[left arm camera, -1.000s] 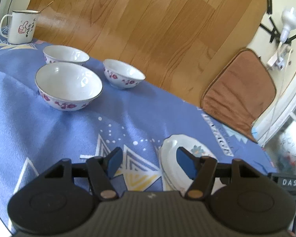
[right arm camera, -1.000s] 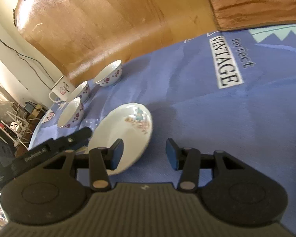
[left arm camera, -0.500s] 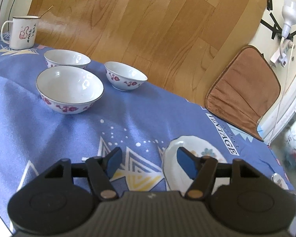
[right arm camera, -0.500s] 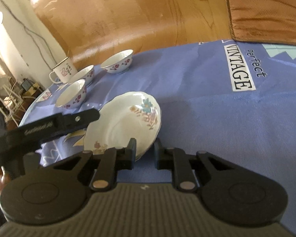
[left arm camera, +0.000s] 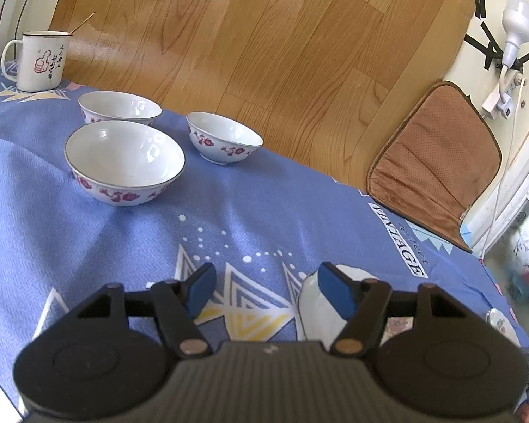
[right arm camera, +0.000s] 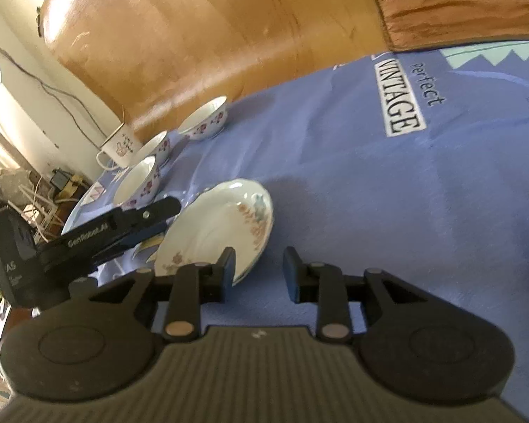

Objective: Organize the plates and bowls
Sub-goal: 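Carry the held small plate with the right gripper toward the stacked floral plates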

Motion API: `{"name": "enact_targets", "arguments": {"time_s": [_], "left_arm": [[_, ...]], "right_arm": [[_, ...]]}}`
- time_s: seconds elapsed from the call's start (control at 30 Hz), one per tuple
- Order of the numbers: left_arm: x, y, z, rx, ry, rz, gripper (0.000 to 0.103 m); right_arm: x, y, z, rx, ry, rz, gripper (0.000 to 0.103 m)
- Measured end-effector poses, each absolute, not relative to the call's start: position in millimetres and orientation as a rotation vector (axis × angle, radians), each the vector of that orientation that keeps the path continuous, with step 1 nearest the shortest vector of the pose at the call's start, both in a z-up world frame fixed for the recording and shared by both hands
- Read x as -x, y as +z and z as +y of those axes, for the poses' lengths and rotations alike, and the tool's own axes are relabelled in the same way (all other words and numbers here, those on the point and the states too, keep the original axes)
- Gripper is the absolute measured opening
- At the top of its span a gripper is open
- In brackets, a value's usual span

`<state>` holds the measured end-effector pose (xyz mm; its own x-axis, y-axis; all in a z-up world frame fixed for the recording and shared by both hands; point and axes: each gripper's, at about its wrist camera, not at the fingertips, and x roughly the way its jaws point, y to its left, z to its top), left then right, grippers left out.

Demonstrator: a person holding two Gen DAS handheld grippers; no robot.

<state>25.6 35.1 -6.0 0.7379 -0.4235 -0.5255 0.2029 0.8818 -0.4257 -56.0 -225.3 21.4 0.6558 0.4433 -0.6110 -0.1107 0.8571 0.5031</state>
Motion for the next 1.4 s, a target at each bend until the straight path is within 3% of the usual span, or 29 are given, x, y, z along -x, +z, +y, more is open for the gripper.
{"name": "enact_targets", "arguments": {"time_s": [0.23, 0.3, 0.57, 0.63, 0.9, 1.17, 1.27, 1.4], "left_arm": [[-16.0, -1.4, 23.3, 0.293, -0.372, 0.653, 0.056], [-12.6, -3.2, 18.8, 0.287, -0.399, 0.675, 0.045], [2.3, -3.8, 1.2, 0.247, -0.391, 0.686, 0.043], [7.4, -3.5, -5.7, 0.238, -0.395, 0.692, 0.035], [17.9, 2.3, -5.1, 0.269, -0.407, 0.762, 0.016], [27.2, 6.1, -15.8, 0.219, -0.446, 0.838, 0.020], [23.7, 7.3, -13.7, 0.234, -0.479, 0.860, 0.030], [19.8, 6.8, -11.0, 0.261, -0.492, 0.878, 0.031]], "right_arm": [[50.4, 20.0, -220.8, -0.445, 0.328, 0.785, 0.033], [51.2, 19.7, -221.1, -0.436, 0.330, 0.780, 0.033], [48.3, 13.2, -214.4, -0.403, 0.339, 0.770, 0.032], [47.0, 13.3, -212.3, -0.393, 0.332, 0.765, 0.019], [65.9, 14.7, -221.5, -0.355, 0.324, 0.762, 0.018], [89.9, 15.8, -226.0, -0.323, 0.331, 0.763, 0.020], [88.5, 15.2, -227.6, -0.344, 0.340, 0.763, 0.023], [87.3, 13.3, -228.7, -0.355, 0.341, 0.766, 0.024]]}}
